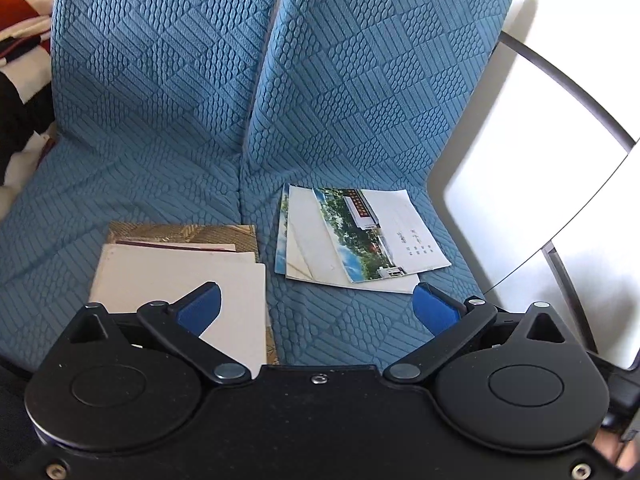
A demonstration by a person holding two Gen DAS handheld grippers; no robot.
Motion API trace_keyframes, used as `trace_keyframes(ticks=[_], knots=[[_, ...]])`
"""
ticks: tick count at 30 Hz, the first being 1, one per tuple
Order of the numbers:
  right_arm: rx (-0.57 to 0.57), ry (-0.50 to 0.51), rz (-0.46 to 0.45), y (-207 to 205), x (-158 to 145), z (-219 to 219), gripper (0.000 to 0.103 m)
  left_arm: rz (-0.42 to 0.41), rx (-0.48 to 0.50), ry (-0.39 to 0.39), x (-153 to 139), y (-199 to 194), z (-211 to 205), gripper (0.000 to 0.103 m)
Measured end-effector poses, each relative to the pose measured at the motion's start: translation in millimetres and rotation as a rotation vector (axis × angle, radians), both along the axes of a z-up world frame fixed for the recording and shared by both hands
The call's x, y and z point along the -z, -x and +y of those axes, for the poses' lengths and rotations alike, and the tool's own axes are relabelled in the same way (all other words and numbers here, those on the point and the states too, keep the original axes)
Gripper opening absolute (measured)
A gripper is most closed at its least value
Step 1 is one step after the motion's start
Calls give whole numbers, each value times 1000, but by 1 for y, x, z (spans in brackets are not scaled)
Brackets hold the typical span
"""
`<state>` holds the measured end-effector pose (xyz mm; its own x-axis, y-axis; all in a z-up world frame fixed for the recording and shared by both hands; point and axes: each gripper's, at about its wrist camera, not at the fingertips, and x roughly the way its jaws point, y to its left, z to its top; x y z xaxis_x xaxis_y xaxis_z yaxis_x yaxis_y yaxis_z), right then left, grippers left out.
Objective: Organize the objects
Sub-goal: 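Lower both open tools onto the edge of the photo postcards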
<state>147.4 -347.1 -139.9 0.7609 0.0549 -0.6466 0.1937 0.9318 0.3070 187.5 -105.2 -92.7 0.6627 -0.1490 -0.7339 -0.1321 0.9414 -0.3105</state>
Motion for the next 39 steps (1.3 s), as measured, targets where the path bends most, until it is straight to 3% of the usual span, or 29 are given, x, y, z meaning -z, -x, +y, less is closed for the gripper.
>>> trace_keyframes(ticks=[4,16,24,29,35,39], knots=[[73,-4,-35,-7,7,-2,89,2,-26,13,7,-10,1,102],[186,-177,-57,-40,38,-29,88,51,-20,85,33,-61,-6,102],[207,-321,-17,-71,71,-53,85,76,9,110,56,-99,-27,94],[279,-401,24,-87,89,-74,82,81,41,128,71,-121,-41,93],[289,-509,82,-105,113,-86,60,119,61,128,92,-147,-54,93],[312,-554,95,-112,121,-90,51,134,70,135,100,-159,-58,93]])
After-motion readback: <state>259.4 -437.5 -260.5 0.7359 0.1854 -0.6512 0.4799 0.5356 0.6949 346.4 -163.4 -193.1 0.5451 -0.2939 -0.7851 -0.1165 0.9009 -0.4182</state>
